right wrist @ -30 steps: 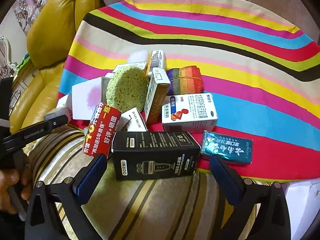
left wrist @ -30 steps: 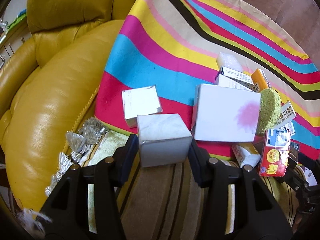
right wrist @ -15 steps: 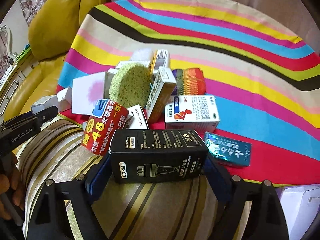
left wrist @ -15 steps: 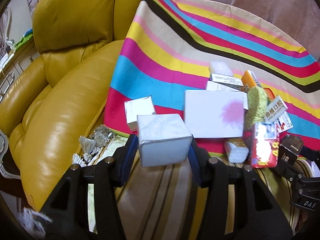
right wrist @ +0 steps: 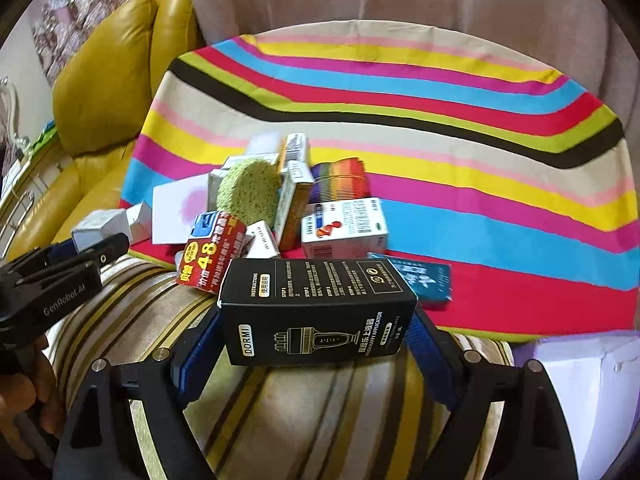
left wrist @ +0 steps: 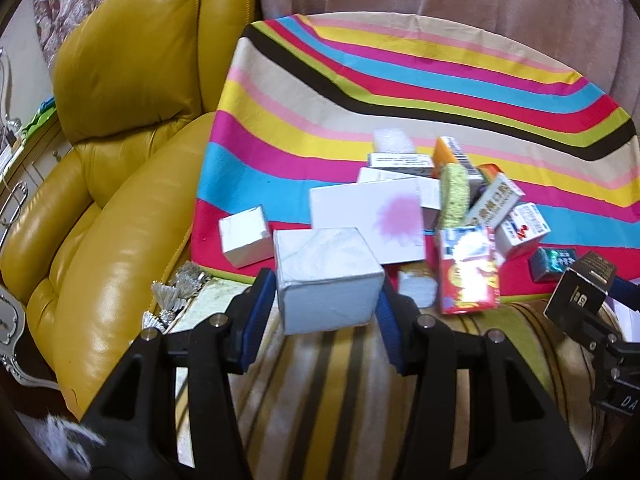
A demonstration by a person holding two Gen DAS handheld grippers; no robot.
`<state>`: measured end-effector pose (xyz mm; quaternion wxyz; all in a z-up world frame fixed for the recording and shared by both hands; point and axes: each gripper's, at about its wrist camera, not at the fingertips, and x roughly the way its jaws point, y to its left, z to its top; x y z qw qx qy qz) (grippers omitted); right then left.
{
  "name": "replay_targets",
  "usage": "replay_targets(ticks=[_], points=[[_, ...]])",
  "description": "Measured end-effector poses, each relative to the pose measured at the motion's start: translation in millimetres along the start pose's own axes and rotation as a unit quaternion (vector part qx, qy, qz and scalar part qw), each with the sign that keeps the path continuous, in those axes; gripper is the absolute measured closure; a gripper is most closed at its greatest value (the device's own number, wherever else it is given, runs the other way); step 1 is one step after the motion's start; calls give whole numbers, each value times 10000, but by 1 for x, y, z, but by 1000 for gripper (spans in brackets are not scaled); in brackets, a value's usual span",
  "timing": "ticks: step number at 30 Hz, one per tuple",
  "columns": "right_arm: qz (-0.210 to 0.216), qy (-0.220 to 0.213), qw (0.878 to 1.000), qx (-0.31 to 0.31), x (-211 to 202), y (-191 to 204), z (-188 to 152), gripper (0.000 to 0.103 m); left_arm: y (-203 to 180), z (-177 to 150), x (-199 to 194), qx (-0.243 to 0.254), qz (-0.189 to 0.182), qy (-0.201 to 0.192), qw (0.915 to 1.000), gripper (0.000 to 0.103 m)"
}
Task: Organize objects
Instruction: 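Carry the black box over the purple box and release it inside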
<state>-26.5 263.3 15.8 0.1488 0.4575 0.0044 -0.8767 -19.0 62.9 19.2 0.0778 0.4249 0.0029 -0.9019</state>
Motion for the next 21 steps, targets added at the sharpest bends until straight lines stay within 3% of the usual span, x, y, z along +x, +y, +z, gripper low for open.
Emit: replay_targets(ticks=[21], points=[[-973,-347,9914,807,-52,-58,-32,16,-96,-1,-29,1098,-581,-119,9922,49]])
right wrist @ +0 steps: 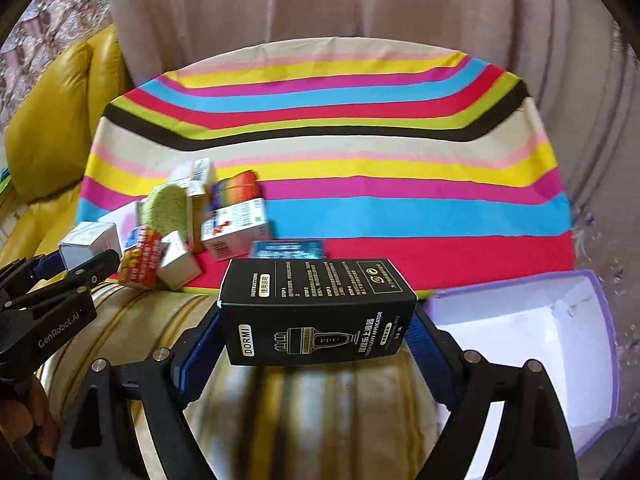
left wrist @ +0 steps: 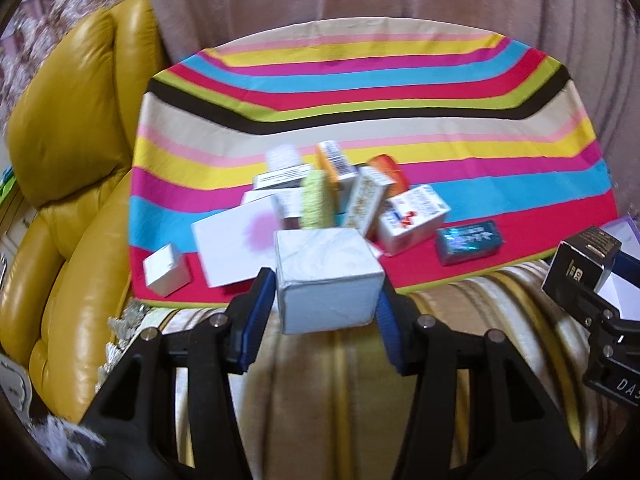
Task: Organize objects
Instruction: 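Carry the black box over the purple box and release it inside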
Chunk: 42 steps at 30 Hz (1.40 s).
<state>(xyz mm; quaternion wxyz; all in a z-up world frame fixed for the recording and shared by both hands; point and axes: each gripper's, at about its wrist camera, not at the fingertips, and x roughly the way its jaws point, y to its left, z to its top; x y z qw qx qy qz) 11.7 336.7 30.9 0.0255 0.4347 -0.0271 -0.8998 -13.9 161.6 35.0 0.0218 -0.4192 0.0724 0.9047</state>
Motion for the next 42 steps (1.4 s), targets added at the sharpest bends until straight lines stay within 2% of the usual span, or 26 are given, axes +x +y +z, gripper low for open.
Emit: replay_targets(ticks=[9,11,18,29,37,42], points=[[-542,-58,9969,570,-17,-47,-15,16,-57,7,-7,616,-320,-48,9976,49],[-758,-92,9945,724,-23,-58,-20,16,-70,8,-8,762,-404,-51,9963,49],[-1124,-3,9847,1332,-32,-101,-40,16,-125,7,-13,1286,-744,-47,9889,49],[-1605,173,9549,2493,-40,-163,-77,16,-198,-1,-11,2002,-1228,79,9720,49],[-1732,269,9269,3318,-45,-197,-104,16,-235,-6,-5,2339,-1754,343,9557,49],[-1700,409,9186,3544,-42,-204,-115,16,-248,-10,-6,2433,-2088,474,9460,49]])
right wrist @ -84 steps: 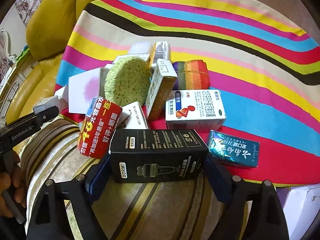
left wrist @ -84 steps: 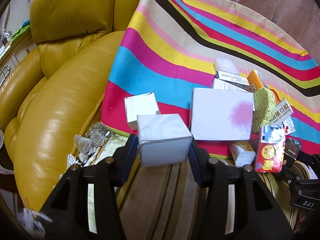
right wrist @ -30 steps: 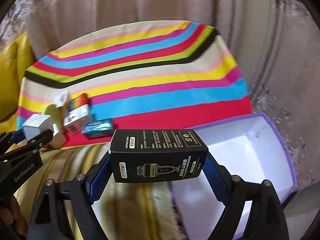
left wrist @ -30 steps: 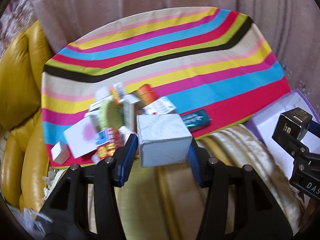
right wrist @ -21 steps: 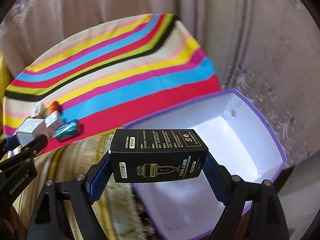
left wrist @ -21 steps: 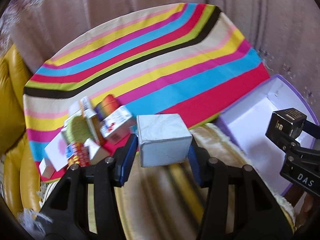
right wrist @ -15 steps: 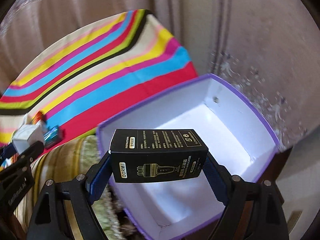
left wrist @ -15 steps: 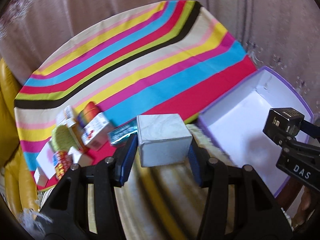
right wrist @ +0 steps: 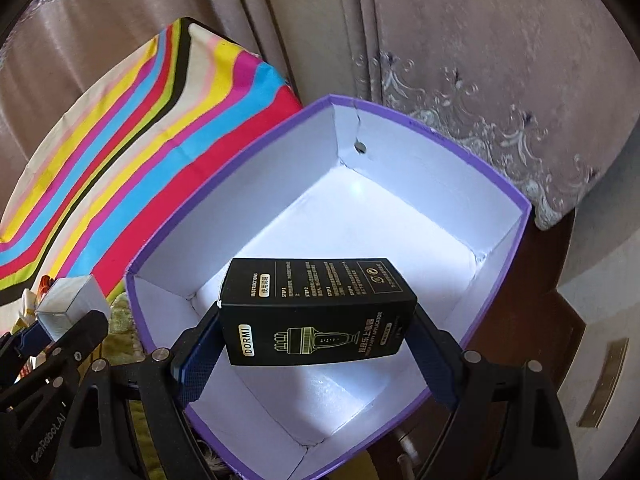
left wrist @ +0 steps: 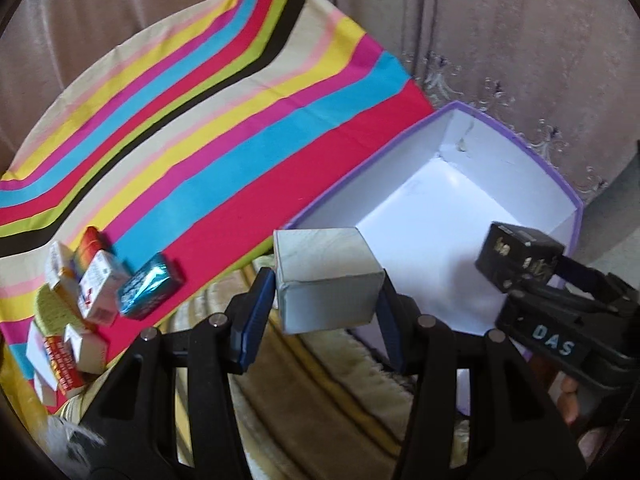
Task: Organize objects
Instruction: 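Carry the black box over the purple box and release it inside, then return the right gripper to the table toward the teal pack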
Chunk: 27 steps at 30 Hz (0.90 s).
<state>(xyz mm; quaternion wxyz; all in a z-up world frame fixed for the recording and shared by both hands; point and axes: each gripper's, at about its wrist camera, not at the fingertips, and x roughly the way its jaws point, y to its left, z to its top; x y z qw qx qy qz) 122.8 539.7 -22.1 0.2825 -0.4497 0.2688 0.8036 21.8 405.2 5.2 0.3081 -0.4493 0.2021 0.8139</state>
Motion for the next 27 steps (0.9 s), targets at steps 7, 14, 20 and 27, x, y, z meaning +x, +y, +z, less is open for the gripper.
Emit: replay_targets(ticks=[7,14,20,27], points=[[80,75,9999,111,8,-2,3,11,-2,2,-1,-21,-129,5,9999,29],[154,17,9999,5,5,3,3,9,2,1,-1,-85,-42,43,9999,28],[130,-81,9983,-560,-2,27,6,9,29,-7,-7,-393,416,31,9984,28],[493,-141,9929,-1072,-16,69,6,9,91,-26,-25,-1164,862,6,9895,28]])
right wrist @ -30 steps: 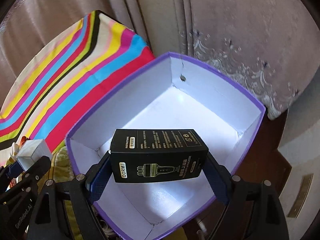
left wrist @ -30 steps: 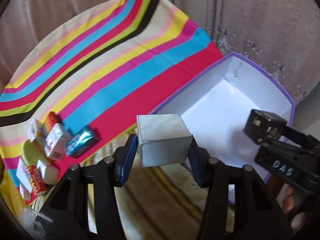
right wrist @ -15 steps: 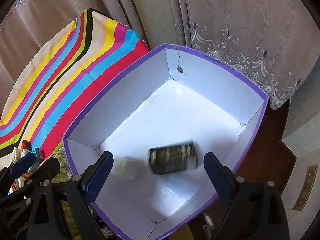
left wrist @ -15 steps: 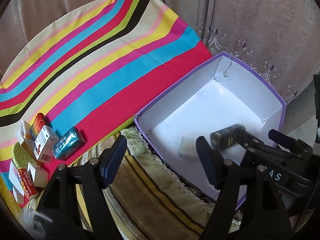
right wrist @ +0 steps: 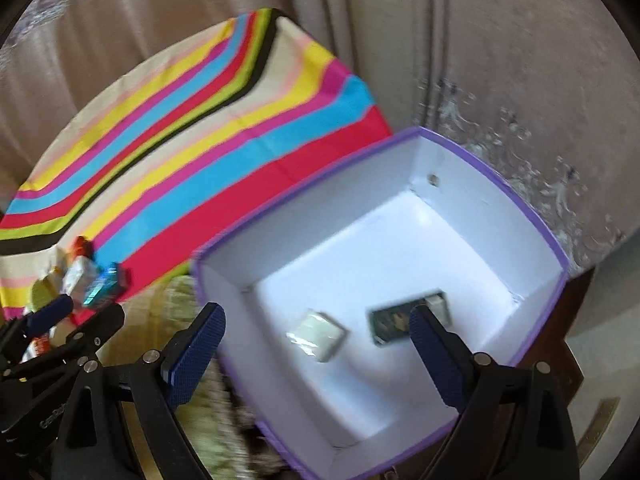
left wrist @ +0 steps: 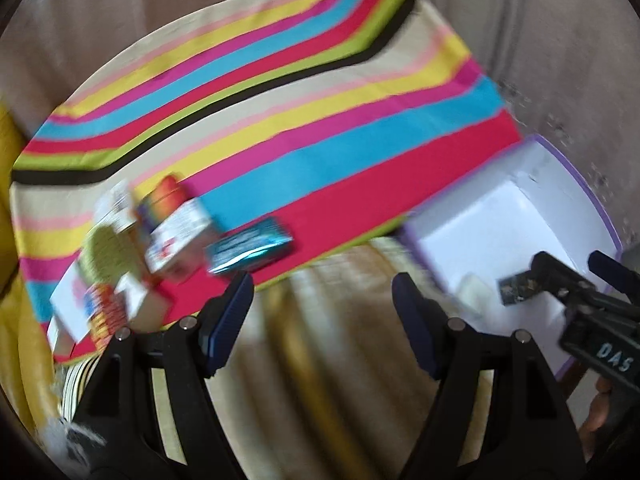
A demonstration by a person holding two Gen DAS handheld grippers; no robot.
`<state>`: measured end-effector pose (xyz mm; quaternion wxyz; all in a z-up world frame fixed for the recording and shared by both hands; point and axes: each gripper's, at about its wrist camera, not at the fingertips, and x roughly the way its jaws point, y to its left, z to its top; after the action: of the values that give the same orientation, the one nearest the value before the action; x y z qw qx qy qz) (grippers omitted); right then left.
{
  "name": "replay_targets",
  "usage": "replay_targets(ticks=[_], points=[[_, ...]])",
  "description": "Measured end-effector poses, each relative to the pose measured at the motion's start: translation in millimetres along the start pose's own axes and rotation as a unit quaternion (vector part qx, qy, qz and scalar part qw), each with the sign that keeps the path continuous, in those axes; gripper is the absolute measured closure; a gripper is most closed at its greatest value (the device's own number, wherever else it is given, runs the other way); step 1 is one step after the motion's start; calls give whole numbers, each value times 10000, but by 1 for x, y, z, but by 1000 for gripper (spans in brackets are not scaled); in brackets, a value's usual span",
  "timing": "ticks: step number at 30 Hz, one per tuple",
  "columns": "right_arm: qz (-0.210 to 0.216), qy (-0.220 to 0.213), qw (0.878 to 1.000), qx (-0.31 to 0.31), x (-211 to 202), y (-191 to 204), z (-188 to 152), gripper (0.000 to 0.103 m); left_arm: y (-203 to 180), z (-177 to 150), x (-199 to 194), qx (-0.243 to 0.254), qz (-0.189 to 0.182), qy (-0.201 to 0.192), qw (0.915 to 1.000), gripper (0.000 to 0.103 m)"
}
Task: Organize objects
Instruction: 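Return the right gripper to the table toward the teal pack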
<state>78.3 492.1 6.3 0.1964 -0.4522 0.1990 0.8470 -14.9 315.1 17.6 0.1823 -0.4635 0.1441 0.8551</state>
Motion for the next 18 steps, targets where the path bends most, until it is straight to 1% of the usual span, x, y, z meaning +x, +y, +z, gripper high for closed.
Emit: replay_targets(ticks=[5,8,12,14,18], points=[[217,-45,9979,-608,3,48,4,9,60,-13,-9,-708,290,-42,9971,28],[292,-70,9956,-892,5,74,4,9,102,-31,-20,-1190,521,-84,9915,28],[425,-51,9910,-1272,9,108,1,9,147,-57,-31,-1654,758,-78,9833,28],[515,-37,9879,-1460,10,125,-3,9,166,-70,-33,-1893,807,-43,9786,28],[618,39,9812,-1827,16,153,-9,9,193,-90,-32,-2295,745,65,9704,28]])
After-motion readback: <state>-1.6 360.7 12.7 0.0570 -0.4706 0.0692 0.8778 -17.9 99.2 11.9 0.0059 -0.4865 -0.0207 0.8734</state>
